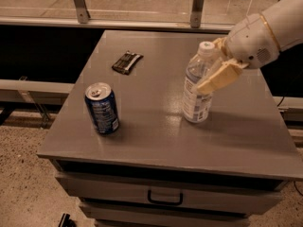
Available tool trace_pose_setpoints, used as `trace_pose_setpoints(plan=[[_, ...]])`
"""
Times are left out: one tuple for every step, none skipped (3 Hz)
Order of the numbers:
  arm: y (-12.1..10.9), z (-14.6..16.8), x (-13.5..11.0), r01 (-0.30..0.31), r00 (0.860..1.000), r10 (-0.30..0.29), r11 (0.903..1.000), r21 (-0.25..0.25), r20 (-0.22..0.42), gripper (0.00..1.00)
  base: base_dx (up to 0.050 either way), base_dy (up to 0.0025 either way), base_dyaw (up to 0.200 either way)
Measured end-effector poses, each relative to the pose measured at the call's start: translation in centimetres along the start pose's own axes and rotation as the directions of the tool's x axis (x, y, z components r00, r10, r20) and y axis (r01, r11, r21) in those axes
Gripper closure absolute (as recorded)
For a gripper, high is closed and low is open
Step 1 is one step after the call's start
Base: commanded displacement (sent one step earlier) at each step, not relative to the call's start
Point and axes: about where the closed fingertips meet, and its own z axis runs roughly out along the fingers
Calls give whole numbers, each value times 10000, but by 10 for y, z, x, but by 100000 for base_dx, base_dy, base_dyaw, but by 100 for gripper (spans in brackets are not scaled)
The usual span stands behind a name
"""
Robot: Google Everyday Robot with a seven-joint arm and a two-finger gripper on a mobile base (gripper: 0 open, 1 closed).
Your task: Move blue plastic bottle near pepsi can
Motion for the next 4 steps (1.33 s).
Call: trace_pose_setpoints(plan=[[-18,9,-32,347,9983,-344,9994,-52,470,100,0,0,0],[-34,18,-60,606,9948,-602,9982,-23,818,100,0,0,0],[-40,28,-78,777,9870,-754,9969,-104,1420,100,0,0,0],[-35,44,-89,919,9777,-807,9945,-497,1938,100,0,0,0]])
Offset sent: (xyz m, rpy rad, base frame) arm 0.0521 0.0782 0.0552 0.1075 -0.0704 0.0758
